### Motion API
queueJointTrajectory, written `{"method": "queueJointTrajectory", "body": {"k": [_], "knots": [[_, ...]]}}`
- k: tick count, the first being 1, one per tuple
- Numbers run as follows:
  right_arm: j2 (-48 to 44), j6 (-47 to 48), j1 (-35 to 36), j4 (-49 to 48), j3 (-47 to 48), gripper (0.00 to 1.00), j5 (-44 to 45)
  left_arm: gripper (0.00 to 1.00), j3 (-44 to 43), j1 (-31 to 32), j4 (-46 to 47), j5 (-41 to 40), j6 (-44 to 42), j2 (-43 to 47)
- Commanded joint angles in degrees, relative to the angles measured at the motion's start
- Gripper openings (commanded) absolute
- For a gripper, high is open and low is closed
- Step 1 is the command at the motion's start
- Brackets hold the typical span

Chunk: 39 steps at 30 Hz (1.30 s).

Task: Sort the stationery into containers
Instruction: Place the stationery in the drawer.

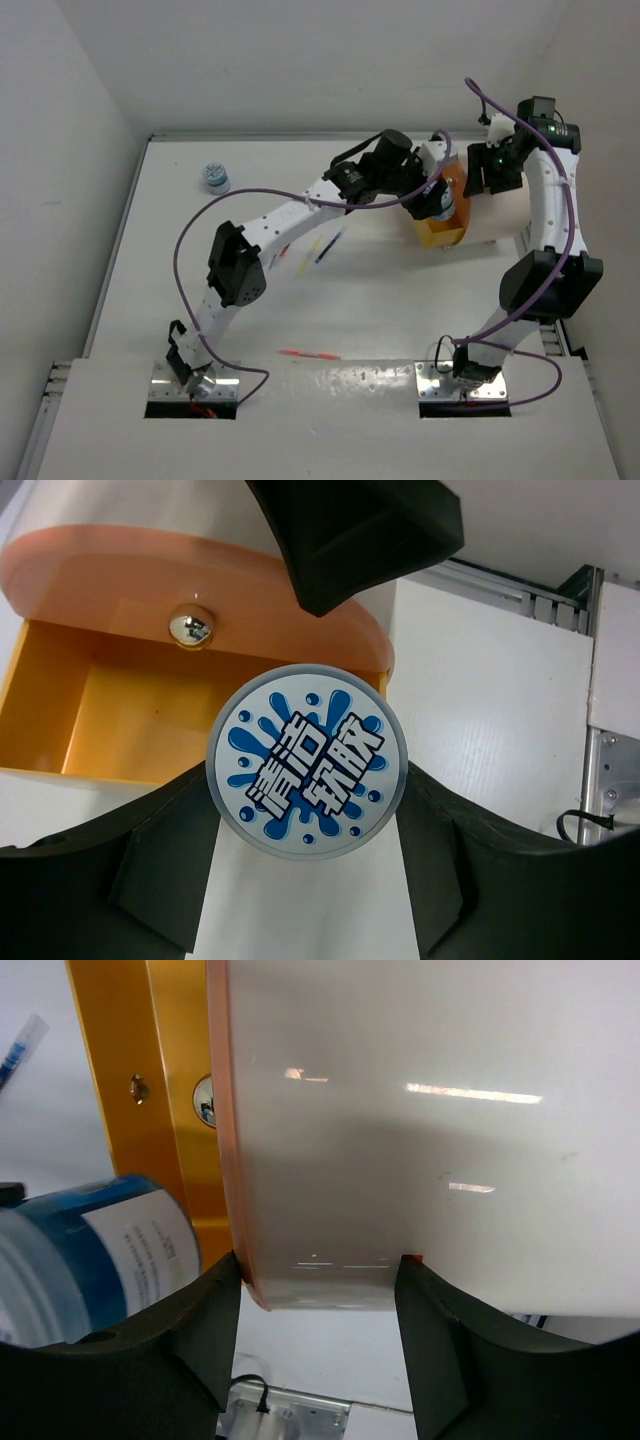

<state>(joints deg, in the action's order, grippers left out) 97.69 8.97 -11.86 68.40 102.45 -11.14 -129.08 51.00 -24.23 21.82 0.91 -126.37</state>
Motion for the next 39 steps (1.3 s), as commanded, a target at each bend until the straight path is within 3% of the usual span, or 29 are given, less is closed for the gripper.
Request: {"method": "queueJointTrajectory", "body": {"k": [1, 12, 24, 29, 33, 39], "knots": [[3.38, -0.97, 0.08, 12.02, -3.75, 0.55, -0.82, 0.14, -2.06, 1.2, 6.12, 1.82, 1.11, -0.54], [3.3, -0.71, 0.08, 11.75, -4.46, 0.55, -0.99, 0.15, -2.06, 1.64, 5.95, 1.47, 0.06, -3.1], [3.47, -0.36, 0.08, 11.58, -5.07, 0.55, -0.9, 0.38, -2.14, 1.64, 6.91, -0.82, -0.64, -4.24], [3.56, -0.53, 0.08, 11.58, -4.98, 0.55, -0.82, 0.4, -3.63, 1.64, 6.92, -3.98, -2.31, -5.38], [3.65, -0.45, 0.08, 11.67, -4.81, 0.55, -0.82, 0.6, -3.9, 1.64, 6.21, -4.51, -2.84, -5.91], [4.0, -0.36, 0.08, 12.02, -4.98, 0.55, -0.55, 0.8, -3.03, 1.29, 7.78, -4.6, -1.44, -4.42]]}}
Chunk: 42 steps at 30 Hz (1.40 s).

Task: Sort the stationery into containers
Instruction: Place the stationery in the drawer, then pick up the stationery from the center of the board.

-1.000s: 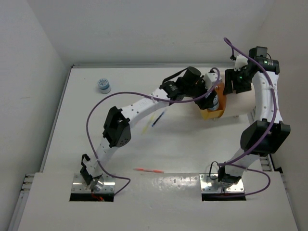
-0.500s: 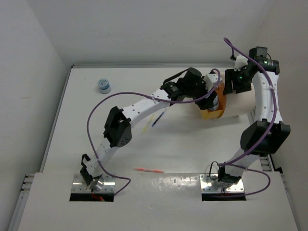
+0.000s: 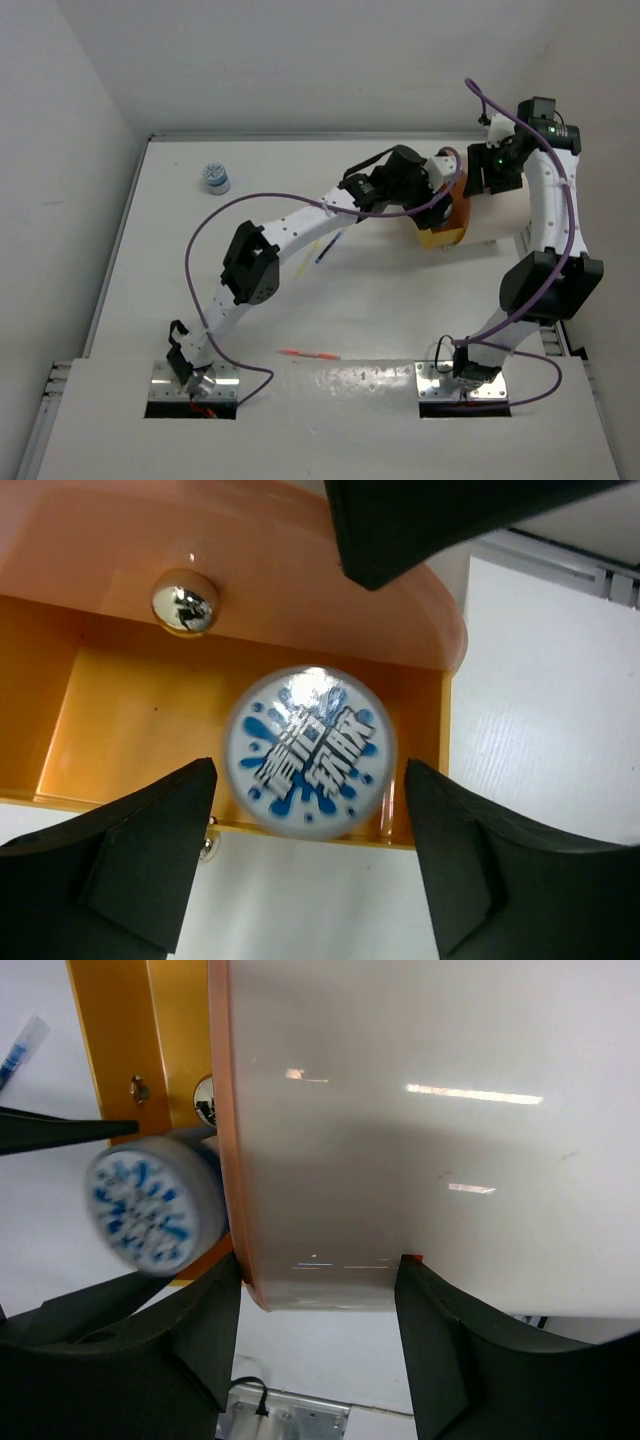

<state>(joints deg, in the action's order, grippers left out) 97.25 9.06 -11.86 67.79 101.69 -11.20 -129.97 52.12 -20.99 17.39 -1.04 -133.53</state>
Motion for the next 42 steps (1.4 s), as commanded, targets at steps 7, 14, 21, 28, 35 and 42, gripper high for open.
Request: {"method": "queueJointTrajectory", "body": {"k": [7, 14, 21, 28, 35, 42], "knots": [[4.26, -0.18, 0.08, 12.63, -4.22, 0.55, -0.05, 0.95, -7.04, -0.17, 2.9, -2.01, 1.31, 7.76], [4.61, -0.45, 0.08, 12.8, -3.17, 0.55, -0.14, 0.88, -0.91, -10.35, -4.04, -2.0, 6.31, 20.76], [4.35, -0.09, 0.08, 12.89, -3.52, 0.55, -0.22, 0.95, 4.54, -35.04, -25.65, -3.93, -2.38, 27.89], [3.38, -0.18, 0.08, 11.67, -6.23, 0.55, -0.58, 1.0, 27.73, -53.77, -22.26, -3.76, -9.75, 35.01], [3.73, -0.18, 0.08, 11.92, -5.72, 0.55, -0.22, 1.0, 25.13, -60.89, -24.26, -3.43, -11.36, 24.4], [4.52, -0.36, -0.01, 12.28, -4.92, 0.55, 0.22, 1.0, 18.45, -61.7, -24.45, -1.05, -9.87, 14.8]]}}
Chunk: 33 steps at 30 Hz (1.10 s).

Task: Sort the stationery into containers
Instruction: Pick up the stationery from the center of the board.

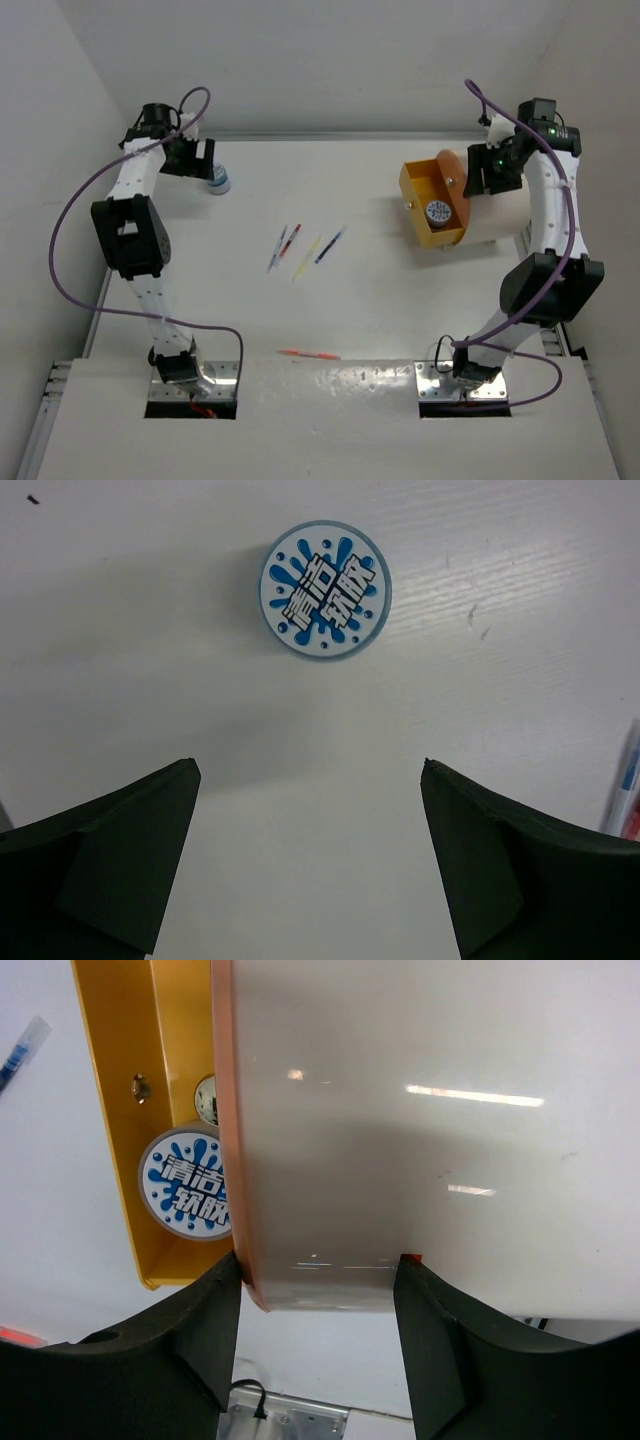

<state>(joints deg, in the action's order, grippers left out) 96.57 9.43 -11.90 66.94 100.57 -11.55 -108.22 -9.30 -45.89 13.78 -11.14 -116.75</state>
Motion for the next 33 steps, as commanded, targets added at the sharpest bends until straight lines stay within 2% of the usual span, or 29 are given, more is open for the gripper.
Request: {"method": "queueJointTrajectory", "body": {"k": [1, 19, 22, 27, 28, 30, 31, 33], "knots": [[5.29, -0.73, 0.12, 13.22, -3.81, 0.55, 0.74, 1.0, -3.57, -0.19, 0.71, 3.52, 0.41, -3.47], [6.26, -0.55, 0.12, 14.01, -1.52, 0.55, 1.97, 1.0, -11.31, 3.85, 7.83, 0.98, 2.35, -15.87], [6.52, -0.47, 0.12, 14.36, -1.08, 0.55, 2.32, 0.96, -11.31, 4.2, 8.71, 0.55, 2.61, -16.49], [6.61, -0.29, 0.12, 14.36, -1.08, 0.55, 2.41, 0.8, -11.22, 4.38, 9.24, -1.3, 2.43, -16.32], [6.52, -0.29, 0.12, 14.36, -1.08, 0.55, 2.32, 0.72, -11.04, 4.47, 9.5, -1.39, 2.43, -16.06], [6.61, -0.29, 0.04, 14.19, -1.17, 0.55, 2.23, 0.64, -10.34, 4.38, 9.76, -1.56, 2.26, -14.92], [6.61, -0.38, 0.12, 14.19, -1.17, 0.55, 2.23, 0.55, -9.99, 4.47, 10.64, -1.13, 2.17, -14.39], [6.61, -0.38, 0.12, 14.19, -1.0, 0.55, 2.15, 0.47, -8.5, 4.64, 11.26, 1.4, 1.91, -11.85]]}}
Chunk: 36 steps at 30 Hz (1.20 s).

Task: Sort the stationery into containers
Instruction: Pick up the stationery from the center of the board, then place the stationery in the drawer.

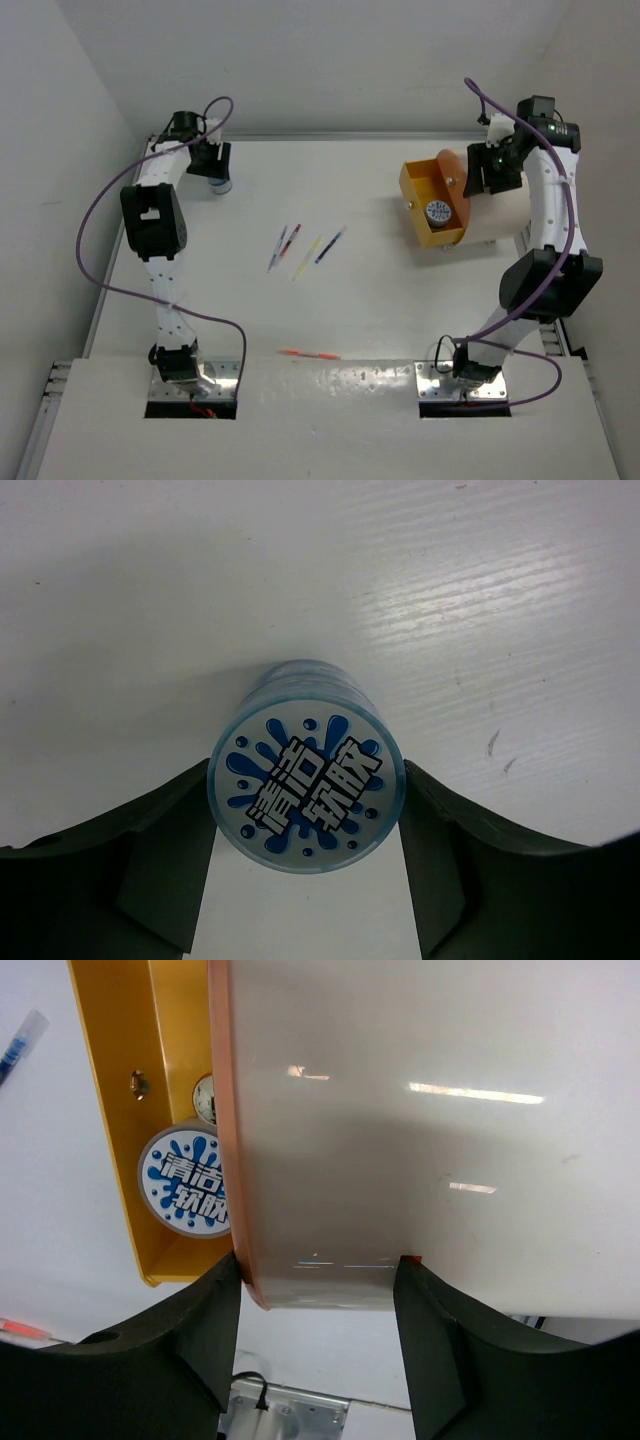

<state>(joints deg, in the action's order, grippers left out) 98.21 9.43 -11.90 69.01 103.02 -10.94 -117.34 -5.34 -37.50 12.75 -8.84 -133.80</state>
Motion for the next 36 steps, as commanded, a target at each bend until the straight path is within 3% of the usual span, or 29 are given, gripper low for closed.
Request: {"method": "queueJointTrajectory", "body": {"k": [1, 4, 8, 12, 15, 21, 26, 36], "knots": [[5.14, -0.47, 0.12, 12.11, -3.36, 0.55, 1.45, 0.4, 1.06, 0.69, 3.48, 4.1, -0.56, 6.17], [5.23, -0.47, 0.12, 12.11, -2.57, 0.55, 1.27, 0.32, 2.03, 2.96, 4.01, 8.5, -1.0, 10.04], [5.41, -0.47, 0.3, 12.55, -1.86, 0.55, 0.83, 0.21, 2.46, 9.28, 4.52, 22.54, -4.69, 15.3], [5.23, -0.38, 0.91, 12.81, -2.12, 0.54, 0.74, 0.17, 6.76, 16.05, 14.71, 28.63, 3.11, 19.18], [5.32, -0.55, 1.18, 12.81, -2.04, 0.55, 0.57, 0.17, 8.97, 21.94, 26.73, 30.13, 11.71, 19.72], [5.32, -0.73, 1.62, 13.25, -2.04, 0.55, 0.04, 0.17, 5.38, 30.91, 45.97, 31.98, 24.73, 15.5], [5.23, -0.64, 1.79, 13.16, -2.21, 0.55, 0.04, 0.16, -3.15, 36.98, 50.4, 30.84, 28.61, 8.56], [4.62, -0.47, 1.79, 13.17, -2.91, 0.55, -0.49, 0.15, -8.08, 42.78, 53.76, 28.29, 28.09, 1.7]]}}
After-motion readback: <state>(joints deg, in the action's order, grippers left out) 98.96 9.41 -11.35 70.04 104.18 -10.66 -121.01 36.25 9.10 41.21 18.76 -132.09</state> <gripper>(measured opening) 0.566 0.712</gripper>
